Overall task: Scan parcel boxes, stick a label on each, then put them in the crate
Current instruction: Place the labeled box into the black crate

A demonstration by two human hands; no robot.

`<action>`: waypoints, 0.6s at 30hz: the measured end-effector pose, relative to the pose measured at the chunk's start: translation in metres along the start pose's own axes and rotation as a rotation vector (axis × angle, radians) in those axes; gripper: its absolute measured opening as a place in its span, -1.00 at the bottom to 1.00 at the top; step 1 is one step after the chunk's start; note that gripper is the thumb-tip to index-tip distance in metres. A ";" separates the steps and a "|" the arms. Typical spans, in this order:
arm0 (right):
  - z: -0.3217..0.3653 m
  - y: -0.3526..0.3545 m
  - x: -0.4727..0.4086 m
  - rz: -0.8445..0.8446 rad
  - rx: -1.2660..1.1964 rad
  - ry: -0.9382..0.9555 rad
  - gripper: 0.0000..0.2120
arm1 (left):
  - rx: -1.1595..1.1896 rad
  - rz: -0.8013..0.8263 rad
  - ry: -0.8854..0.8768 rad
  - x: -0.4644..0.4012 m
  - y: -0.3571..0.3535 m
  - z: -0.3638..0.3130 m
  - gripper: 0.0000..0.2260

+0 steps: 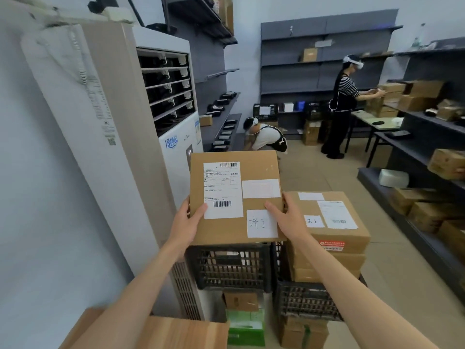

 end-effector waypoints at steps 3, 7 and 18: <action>-0.012 -0.001 -0.040 0.025 -0.023 -0.029 -0.62 | -0.044 0.006 0.026 -0.036 -0.011 0.003 -0.49; -0.040 -0.008 -0.086 0.055 -0.018 -0.071 -0.65 | -0.060 -0.009 0.079 -0.072 -0.027 0.018 -0.49; -0.133 -0.042 -0.140 0.066 0.037 -0.290 -0.46 | -0.156 0.088 0.200 -0.152 -0.049 0.090 -0.46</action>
Point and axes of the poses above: each hand's wrist, its own x-axis away from the middle knuckle, its own y-axis out of the back of the hand, z = x × y, the point moved 5 cm from there along -x, towards the middle knuckle, and after that the axes turned 4 degrees about -x, right-handed, at the moved point
